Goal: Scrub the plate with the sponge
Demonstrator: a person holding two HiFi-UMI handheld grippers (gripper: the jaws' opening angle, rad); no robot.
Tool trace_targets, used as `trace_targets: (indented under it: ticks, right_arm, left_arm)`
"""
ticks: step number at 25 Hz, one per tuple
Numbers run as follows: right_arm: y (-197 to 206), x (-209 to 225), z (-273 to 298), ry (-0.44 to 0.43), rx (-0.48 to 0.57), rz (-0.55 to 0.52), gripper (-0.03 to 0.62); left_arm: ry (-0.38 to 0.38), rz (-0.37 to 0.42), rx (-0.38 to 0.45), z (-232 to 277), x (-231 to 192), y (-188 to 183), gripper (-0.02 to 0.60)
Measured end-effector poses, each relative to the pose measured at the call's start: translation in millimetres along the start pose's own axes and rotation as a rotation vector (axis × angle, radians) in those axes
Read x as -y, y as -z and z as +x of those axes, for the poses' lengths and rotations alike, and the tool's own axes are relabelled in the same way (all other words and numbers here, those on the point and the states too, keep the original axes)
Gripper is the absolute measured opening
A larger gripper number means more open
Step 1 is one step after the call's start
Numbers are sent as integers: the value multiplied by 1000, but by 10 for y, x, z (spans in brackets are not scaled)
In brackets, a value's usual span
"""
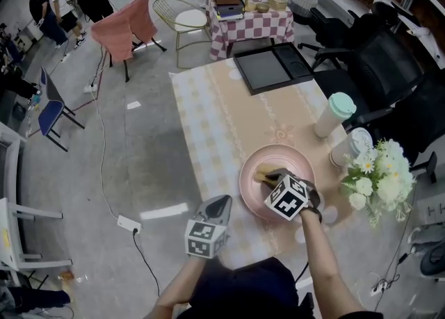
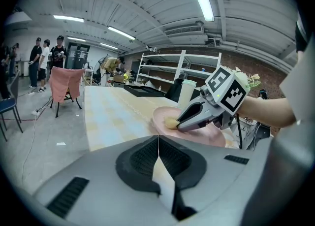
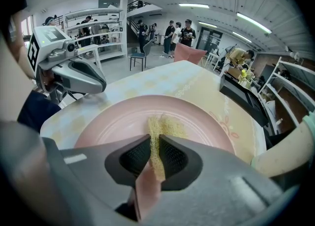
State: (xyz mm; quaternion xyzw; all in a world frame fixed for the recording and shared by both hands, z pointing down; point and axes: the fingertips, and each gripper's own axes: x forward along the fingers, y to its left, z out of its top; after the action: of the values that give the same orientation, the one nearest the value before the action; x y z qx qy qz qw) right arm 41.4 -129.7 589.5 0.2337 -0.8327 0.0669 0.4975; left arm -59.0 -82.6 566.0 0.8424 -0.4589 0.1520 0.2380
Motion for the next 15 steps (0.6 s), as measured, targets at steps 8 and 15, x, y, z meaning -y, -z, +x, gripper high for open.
trace_targets:
  ticks: [8,15]
  right_arm:
    - [16,-109,-17,-30,-10,3,54]
    - [29,-185,-37,-35,-20,-4,54]
  left_arm:
    - [0,1,7,16,0,-9,12]
    - [-7,-4,0,-3,-12,20,12]
